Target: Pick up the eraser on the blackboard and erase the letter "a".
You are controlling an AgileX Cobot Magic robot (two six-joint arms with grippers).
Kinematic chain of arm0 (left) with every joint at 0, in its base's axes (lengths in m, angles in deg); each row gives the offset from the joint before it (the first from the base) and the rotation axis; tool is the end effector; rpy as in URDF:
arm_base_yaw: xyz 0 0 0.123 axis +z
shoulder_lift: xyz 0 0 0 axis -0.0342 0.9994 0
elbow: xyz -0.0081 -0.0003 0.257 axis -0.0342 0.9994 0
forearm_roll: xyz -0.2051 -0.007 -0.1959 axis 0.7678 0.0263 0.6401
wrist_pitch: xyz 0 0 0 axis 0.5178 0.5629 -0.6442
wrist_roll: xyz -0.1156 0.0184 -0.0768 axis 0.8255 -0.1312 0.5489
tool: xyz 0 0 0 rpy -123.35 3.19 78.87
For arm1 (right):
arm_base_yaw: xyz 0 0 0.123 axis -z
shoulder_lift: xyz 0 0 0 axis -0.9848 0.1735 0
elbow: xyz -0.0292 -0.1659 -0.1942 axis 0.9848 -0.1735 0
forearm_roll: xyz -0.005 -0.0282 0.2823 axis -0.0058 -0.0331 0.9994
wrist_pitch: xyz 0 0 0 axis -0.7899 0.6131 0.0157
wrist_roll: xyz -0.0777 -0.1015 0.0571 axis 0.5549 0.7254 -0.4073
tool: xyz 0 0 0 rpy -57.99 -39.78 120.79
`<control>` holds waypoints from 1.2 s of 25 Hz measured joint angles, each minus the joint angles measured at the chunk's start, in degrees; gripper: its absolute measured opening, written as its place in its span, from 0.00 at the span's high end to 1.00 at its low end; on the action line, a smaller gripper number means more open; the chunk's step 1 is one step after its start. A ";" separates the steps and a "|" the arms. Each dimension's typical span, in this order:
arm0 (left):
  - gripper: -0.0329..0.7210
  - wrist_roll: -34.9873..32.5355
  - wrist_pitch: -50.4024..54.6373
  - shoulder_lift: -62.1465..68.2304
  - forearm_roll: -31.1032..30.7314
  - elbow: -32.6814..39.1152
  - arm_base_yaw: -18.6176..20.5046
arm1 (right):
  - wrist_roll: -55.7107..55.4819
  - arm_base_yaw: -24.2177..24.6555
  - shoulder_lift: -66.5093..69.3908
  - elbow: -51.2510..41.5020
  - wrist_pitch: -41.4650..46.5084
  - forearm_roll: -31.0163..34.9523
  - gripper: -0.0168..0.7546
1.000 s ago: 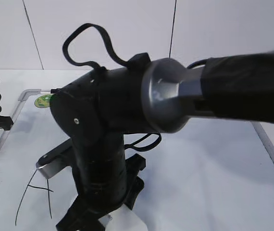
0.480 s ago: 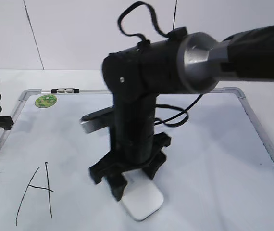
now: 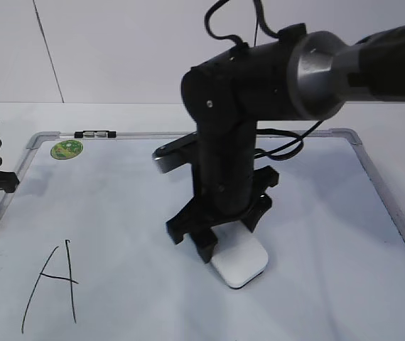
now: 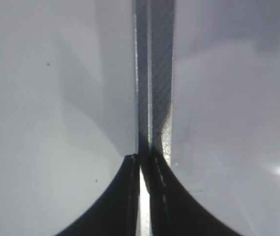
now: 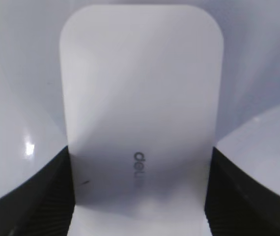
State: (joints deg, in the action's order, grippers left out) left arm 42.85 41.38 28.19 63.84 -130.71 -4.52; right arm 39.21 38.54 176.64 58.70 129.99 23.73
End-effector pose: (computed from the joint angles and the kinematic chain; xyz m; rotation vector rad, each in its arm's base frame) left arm 0.3494 -0.0289 0.0561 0.0296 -3.1360 0.1486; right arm 0.3173 0.2683 0.0801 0.9676 -2.9858 0.1128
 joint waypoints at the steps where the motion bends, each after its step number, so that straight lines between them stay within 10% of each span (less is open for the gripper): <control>1: 0.94 0.00 0.09 0.00 0.00 0.00 0.11 | 0.22 -1.45 0.00 0.00 -0.33 -0.44 0.29; 11: 0.94 0.00 0.24 0.00 0.00 0.00 0.11 | 0.80 -17.89 0.00 0.00 -2.99 1.58 0.29; 30: 0.94 -0.10 0.23 0.10 0.12 -0.02 0.11 | 0.84 14.35 -5.68 -3.74 -3.49 6.48 0.29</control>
State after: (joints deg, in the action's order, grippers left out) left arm 42.75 41.62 28.29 63.96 -130.73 -4.41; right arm 40.04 52.90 170.96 54.96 126.50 30.21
